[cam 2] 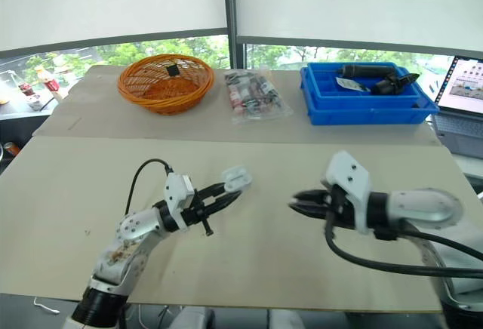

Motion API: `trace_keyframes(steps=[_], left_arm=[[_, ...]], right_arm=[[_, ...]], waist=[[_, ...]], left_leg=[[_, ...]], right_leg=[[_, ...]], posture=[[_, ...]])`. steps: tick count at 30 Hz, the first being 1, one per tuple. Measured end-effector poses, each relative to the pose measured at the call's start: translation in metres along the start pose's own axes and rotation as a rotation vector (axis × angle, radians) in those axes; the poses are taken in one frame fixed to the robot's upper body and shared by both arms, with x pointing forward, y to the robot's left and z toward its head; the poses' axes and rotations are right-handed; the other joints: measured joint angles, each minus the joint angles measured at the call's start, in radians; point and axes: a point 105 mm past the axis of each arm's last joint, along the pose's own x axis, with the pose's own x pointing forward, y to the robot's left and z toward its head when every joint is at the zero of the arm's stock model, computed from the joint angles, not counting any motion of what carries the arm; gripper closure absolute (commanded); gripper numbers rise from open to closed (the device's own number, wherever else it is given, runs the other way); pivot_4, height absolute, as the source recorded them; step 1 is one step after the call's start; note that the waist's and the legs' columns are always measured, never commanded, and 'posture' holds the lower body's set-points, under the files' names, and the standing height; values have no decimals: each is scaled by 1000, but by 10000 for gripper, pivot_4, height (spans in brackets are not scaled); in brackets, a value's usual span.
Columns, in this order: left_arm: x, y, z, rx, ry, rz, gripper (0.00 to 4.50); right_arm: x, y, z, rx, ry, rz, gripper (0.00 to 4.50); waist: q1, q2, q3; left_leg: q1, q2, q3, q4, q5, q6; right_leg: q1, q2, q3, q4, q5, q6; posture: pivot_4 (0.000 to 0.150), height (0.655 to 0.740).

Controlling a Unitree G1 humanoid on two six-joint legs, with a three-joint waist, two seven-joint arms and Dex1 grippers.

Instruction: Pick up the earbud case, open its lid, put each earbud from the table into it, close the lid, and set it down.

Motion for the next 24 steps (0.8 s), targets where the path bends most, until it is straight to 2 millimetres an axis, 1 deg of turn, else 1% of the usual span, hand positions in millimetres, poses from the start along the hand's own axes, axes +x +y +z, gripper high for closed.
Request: trace_keyframes(steps=[2,5,8,10,12,17,19,24], left_arm=[[5,3,2,-1,-10,-2,39634],[9,9,0,-10,-5,4,39634],[16,16,-3,-33,6,10,39634],[22,21,-1,-32,1,7,39634],[27,22,2,-29,-9,3,39634],[27,23,0,-37,-5,1,39634],[27,22,0,-37,-6,-1,39634],[27,22,0,-39,-7,-3,39634]], right_arm=[[14,4,11,101,-123,-31,41602],[27,3,24,207,-252,-97,41602],[40,4,29,301,-342,-146,41602],[53,10,26,358,-376,-160,41603],[63,12,22,377,-383,-178,41603],[74,4,18,376,-424,-250,41602],[76,2,17,372,-439,-268,41602],[81,-3,6,368,-433,-309,41603]], waist=[[0,1,0],[2,1,-1],[1,2,-1],[-4,3,-1],[-8,3,-1],[-21,3,-1],[-24,3,-1],[-28,3,-1]], left_leg=[[-1,0,0,0,0,0],[-4,0,0,0,0,0],[-7,0,0,0,0,-1],[-10,0,0,0,1,-1],[-13,0,0,0,2,-3],[-12,0,0,0,2,-3],[-12,0,0,0,2,-3],[-12,0,0,0,2,-3]], right_leg=[[-2,0,0,0,0,0],[-5,0,0,1,0,0],[-9,0,0,3,0,0],[-13,0,0,5,0,0],[-17,0,0,6,0,0],[-17,0,0,8,0,0],[-17,0,0,8,0,0],[-17,0,0,8,0,0]], posture=[[1500,7114],[1500,7114],[1500,7114],[1500,7114],[1500,7114],[1500,7114],[1500,7114],[1500,7114]])
